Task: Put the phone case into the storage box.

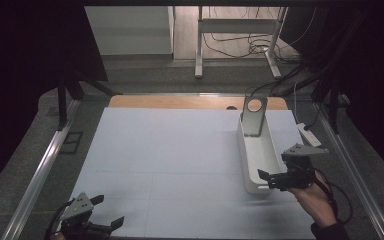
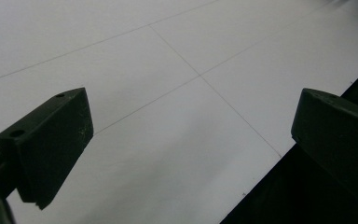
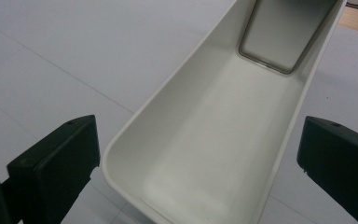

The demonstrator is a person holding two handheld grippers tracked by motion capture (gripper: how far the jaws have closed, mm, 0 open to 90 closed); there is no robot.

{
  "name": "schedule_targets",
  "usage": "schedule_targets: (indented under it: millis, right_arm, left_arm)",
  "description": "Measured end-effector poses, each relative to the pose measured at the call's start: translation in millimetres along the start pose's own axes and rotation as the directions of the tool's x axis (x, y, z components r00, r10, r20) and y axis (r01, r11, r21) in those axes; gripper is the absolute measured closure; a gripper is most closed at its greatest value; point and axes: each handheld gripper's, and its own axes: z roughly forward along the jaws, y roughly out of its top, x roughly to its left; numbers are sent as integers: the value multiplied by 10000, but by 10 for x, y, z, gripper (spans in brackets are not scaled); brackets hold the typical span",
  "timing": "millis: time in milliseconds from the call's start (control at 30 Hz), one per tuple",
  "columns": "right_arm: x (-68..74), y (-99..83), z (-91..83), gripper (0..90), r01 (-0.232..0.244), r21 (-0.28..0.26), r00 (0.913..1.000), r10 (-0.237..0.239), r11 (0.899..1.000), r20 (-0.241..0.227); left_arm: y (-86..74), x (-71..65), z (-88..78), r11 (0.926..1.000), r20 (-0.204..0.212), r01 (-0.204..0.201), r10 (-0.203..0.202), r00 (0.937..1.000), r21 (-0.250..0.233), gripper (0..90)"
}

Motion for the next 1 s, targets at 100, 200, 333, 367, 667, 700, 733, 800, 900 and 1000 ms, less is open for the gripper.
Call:
schedule_targets:
  millis: [100,200,333,367,667,700,733,800,900,1000]
  right_arm:
    - [36,-39,-31,0,70,4,9999,-70,10000,93]
    - [65,-89,-69,0,13,-54,10000,-13,10000,84]
    - [91,-154,-124,0,-104,-130,9999,105,9999,78]
    - [93,-177,-141,0,-85,-134,9999,86,9999,103]
    - [134,-331,-228,0,-150,-221,9995,156,9996,262]
    - [146,-354,-245,0,-162,-232,9994,169,9996,308]
    - [163,-385,-267,0,-127,-263,9993,136,9996,355]
    - [179,-407,-284,0,-89,-295,9991,101,9995,408]
    - [196,-436,-303,0,-109,-315,9989,124,9994,450]
    - [210,-477,-317,0,-130,-315,9986,146,9994,504]
  left_arm:
    - [0,-3,0,10000,-8,-20,20,10000,8,0]
    - [0,-3,0,10000,-4,-24,24,10000,5,0]
    - [1,-7,3,10000,27,-35,35,10000,30,0]
    - [1,-8,3,10000,31,-41,40,10000,31,0]
    - [4,-10,5,9999,18,-112,112,9999,64,0]
    - [4,-10,5,9999,19,-108,108,9999,62,0]
    - [4,-10,5,9999,18,-110,110,9999,64,0]
    - [4,-10,5,9999,18,-105,105,9999,61,0]
    - [4,-10,5,9999,7,-98,98,10000,63,0]
    - [3,-9,4,10000,-2,-78,78,10000,54,0]
